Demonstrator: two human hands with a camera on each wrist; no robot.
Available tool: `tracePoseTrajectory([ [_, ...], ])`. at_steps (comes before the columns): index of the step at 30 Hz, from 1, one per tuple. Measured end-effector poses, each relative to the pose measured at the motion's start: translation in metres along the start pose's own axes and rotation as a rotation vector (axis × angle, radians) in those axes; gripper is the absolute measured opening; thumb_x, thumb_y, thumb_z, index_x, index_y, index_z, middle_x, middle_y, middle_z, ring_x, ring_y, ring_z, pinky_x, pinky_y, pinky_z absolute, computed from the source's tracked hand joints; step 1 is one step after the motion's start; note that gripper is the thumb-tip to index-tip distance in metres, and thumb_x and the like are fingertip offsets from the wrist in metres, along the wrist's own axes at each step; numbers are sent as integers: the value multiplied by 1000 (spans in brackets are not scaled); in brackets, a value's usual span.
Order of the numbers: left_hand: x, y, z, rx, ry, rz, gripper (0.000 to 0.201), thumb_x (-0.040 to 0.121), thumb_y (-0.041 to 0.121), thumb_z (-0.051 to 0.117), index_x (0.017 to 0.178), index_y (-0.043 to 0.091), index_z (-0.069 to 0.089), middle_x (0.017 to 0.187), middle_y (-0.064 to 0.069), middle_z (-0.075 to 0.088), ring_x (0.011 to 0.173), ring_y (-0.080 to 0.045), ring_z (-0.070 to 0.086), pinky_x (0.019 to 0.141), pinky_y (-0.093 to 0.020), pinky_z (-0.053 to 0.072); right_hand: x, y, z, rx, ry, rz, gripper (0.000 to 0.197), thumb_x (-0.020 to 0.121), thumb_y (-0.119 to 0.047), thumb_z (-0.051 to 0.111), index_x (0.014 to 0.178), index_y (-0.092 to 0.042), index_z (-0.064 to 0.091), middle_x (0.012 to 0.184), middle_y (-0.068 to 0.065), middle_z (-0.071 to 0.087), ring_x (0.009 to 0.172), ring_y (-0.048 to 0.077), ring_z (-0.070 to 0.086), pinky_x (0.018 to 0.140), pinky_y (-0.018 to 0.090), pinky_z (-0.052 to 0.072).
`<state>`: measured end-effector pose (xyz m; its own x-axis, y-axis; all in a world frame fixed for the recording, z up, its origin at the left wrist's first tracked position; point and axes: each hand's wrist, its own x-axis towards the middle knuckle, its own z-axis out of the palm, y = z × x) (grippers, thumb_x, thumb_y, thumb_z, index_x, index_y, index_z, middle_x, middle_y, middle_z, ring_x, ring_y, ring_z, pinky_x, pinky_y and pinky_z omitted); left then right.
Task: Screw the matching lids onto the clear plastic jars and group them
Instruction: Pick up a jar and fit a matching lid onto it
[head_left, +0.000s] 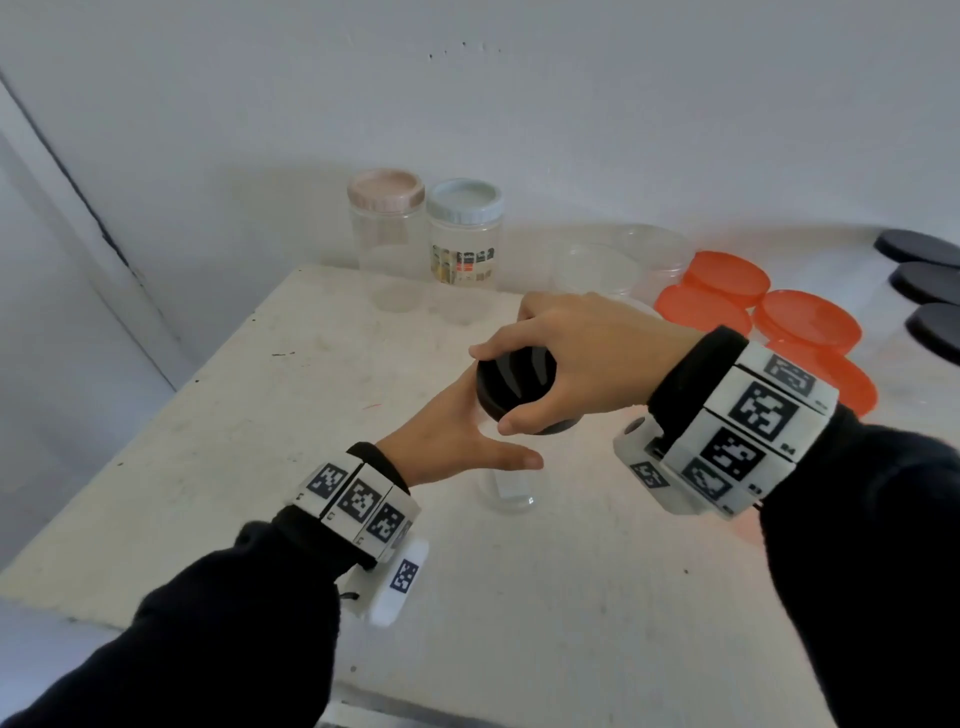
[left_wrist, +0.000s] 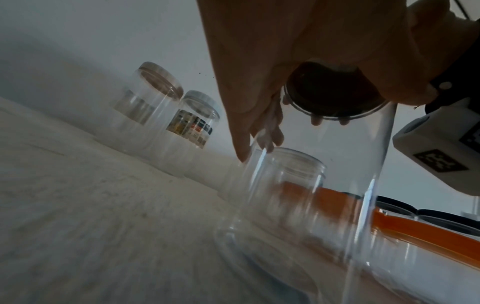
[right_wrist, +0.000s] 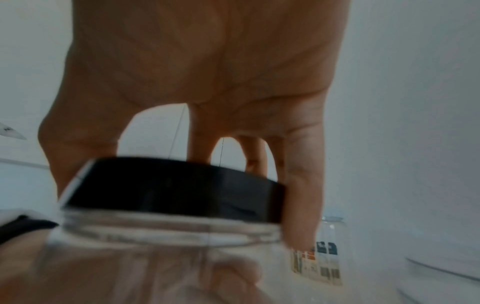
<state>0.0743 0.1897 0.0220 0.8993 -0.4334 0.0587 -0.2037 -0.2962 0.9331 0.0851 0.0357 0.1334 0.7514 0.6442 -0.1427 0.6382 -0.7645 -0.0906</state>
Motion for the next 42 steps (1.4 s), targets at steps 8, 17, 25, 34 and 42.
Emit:
tracePoseTrajectory([
  [8, 9, 32, 58, 37, -254, -43, 71, 72, 23, 80, 130, 34, 39, 131, 15, 52, 123, 0, 46, 107, -31, 38, -87, 46, 5, 32, -85, 17, 68, 68, -64, 63, 131, -49, 41, 113, -9, 43, 95, 12, 50, 77, 23, 44],
  [17, 40, 73, 112, 206, -225, 102, 45, 73, 20, 78, 114, 29, 60, 112, 12, 64, 103, -2, 58, 91, -31, 49, -178, 96, 18, 89, -77, 57, 68, 68, -61, 66, 130, -53, 40, 114, -11, 42, 101, 11, 47, 84, 33, 46],
  [25, 81, 84, 170, 226, -18, 333, 45, 70, 46, 63, 105, 19, 65, 104, 8, 65, 95, -8, 60, 78, -23, 50, -252, 137, 27, 130, -39, 96, 69, 66, -58, 70, 129, -51, 43, 117, -13, 40, 103, 9, 45, 88, 28, 43],
  [34, 134, 79, 237, 580, -64, 315, 88, 61, 71, 46, 130, 17, 49, 144, -2, 36, 133, -14, 28, 107, -26, 20, -335, 186, 36, 134, 15, 340, 65, 68, -55, 67, 127, -58, 39, 117, -22, 35, 101, 0, 42, 87, 23, 41],
  [42, 151, 80, 253, 845, -164, 135, 132, 38, 101, 12, 145, 25, 27, 155, 7, 15, 144, -12, 3, 114, -45, -6, -381, 242, 55, 112, 130, 576, 69, 76, -45, 63, 134, -57, 27, 135, -20, 30, 119, 8, 32, 92, 29, 40],
])
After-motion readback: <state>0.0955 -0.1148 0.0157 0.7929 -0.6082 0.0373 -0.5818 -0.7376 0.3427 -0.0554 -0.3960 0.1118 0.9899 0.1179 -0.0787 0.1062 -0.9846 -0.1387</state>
